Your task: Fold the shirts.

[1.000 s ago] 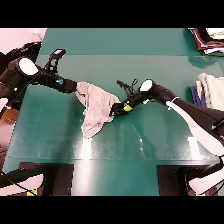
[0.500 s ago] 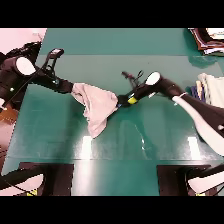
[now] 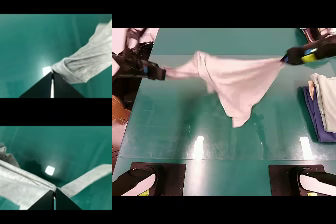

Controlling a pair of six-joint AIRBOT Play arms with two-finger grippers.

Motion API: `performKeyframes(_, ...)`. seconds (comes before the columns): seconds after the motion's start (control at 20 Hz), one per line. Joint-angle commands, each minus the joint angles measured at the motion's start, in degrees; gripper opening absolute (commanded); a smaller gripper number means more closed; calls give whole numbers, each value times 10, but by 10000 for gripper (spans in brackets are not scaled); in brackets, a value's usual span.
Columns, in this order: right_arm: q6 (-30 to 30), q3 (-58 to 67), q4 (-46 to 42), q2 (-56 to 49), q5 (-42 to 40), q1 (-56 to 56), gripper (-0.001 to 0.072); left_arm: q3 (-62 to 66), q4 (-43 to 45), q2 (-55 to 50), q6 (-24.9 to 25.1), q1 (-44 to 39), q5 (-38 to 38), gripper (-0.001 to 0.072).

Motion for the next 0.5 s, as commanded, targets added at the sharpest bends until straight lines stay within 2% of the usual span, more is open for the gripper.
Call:
performKeyframes(0.0, -6, 47, -21, 58, -9, -33, 13, 40, 11, 41, -16, 1, 63, 22)
performKeyframes(0.2, -14, 72, -36, 105, -41, -33, 12, 136, 9, 73, -15, 1, 94, 22)
performKeyframes(0.45, -15, 124, -53, 144, -43, -33, 12, 266, 4, 94, -15, 0, 91, 22)
